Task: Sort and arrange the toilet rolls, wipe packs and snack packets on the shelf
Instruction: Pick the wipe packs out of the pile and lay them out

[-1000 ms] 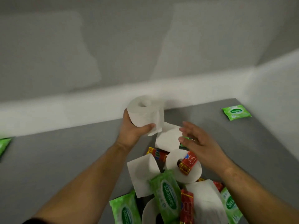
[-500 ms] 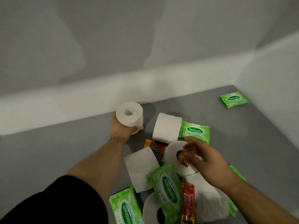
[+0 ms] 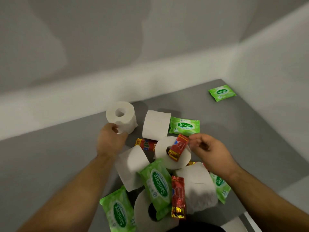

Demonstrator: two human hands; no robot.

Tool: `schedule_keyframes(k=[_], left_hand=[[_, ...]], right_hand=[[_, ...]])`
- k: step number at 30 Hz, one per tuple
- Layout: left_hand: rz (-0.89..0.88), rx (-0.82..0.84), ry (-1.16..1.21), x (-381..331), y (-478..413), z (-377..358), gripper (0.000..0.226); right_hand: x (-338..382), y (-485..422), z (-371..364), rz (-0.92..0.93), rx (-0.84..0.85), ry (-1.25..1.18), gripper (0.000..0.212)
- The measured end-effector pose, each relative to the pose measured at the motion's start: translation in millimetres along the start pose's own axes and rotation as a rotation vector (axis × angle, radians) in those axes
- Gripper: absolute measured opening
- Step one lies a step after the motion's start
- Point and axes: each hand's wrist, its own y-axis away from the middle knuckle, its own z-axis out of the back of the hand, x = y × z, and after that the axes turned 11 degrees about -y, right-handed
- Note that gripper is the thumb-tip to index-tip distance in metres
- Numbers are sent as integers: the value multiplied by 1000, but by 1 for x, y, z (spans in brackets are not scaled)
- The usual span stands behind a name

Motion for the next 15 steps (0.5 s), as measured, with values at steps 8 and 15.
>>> schedule_keyframes(k=[8, 15], left_hand=[[-546, 220, -219, -79, 76, -16, 32], [-594, 304, -503, -96, 100, -44, 48]], right_hand=[[2, 15, 11, -9, -38, 31, 18], [-2, 26, 27, -13, -61, 60, 18]])
